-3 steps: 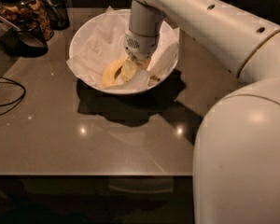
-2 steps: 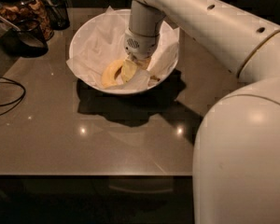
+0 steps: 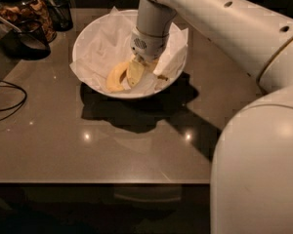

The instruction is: Pick banana from white bowl

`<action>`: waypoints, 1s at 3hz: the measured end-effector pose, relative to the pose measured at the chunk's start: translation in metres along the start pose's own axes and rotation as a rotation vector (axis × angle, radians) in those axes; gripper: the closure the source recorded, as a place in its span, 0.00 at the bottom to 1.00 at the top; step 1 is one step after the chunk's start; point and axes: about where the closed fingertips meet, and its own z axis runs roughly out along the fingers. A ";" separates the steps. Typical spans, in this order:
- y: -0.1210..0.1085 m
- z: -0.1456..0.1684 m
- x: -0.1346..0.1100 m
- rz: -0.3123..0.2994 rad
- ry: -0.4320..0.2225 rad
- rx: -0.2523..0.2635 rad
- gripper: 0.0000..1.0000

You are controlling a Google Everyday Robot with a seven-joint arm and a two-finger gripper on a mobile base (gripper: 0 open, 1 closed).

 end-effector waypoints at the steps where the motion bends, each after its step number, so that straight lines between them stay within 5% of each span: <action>1: 0.009 -0.029 0.003 -0.008 -0.068 0.056 1.00; 3: 0.017 -0.052 0.004 -0.023 -0.110 0.097 1.00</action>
Offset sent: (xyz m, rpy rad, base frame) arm -0.0250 -0.0100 0.0792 0.0436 -0.2049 -0.0093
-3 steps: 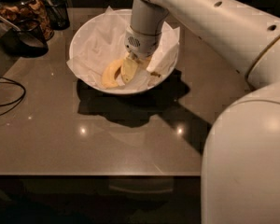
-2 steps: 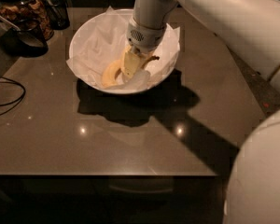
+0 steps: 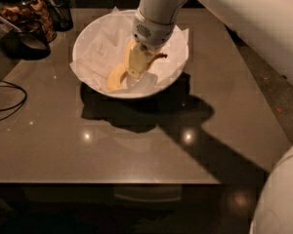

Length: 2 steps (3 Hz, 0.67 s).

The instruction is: Pick banana from white bowl

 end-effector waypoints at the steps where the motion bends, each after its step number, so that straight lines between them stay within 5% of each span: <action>1: 0.014 -0.027 -0.008 -0.091 -0.039 -0.022 1.00; 2: 0.033 -0.057 -0.008 -0.195 -0.072 -0.067 1.00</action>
Offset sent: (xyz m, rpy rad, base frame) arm -0.0583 0.0079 0.0921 0.1046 -0.0248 0.3408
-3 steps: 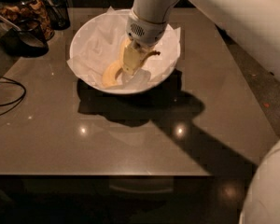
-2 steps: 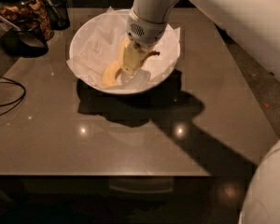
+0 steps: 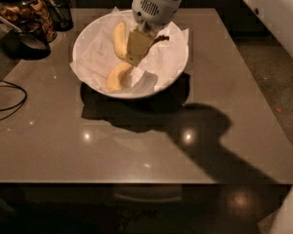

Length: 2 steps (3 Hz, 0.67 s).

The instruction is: Pick banana from white bowl

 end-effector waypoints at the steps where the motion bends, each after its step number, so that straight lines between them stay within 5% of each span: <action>1: 0.016 -0.022 -0.005 -0.080 -0.037 -0.017 1.00; 2: 0.018 -0.025 -0.005 -0.083 -0.042 -0.014 1.00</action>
Offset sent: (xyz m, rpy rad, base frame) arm -0.0168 -0.0007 0.0206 0.0203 -0.0116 0.0735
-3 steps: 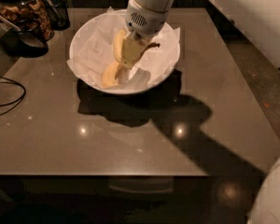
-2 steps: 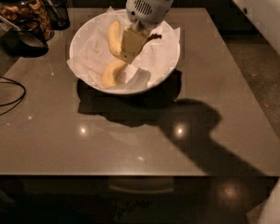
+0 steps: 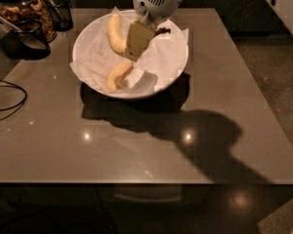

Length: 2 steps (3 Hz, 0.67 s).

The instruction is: Pick banana from white bowl

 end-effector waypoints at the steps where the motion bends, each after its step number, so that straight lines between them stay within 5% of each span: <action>1: 0.031 -0.010 0.016 0.043 0.003 -0.023 1.00; 2: 0.082 -0.027 0.036 0.134 -0.006 -0.053 1.00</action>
Offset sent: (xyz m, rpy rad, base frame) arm -0.1677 -0.0337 0.0189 0.0439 0.2031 -0.1929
